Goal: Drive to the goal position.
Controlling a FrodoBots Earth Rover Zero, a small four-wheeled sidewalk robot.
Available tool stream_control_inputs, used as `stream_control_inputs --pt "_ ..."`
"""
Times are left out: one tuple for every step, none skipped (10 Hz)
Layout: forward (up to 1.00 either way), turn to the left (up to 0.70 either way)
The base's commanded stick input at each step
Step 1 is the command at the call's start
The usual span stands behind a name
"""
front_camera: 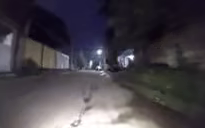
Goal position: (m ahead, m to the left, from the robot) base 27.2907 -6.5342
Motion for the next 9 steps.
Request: stream_control_inputs --pt "0.5 0.0" --pt "0.5 0.0" --pt "0.5 0.0" --pt "0.5 0.0" --pt "0.5 0.0" --pt "0.5 0.0" --pt "0.5 0.0" --pt "0.5 0.0" --pt "0.5 0.0"
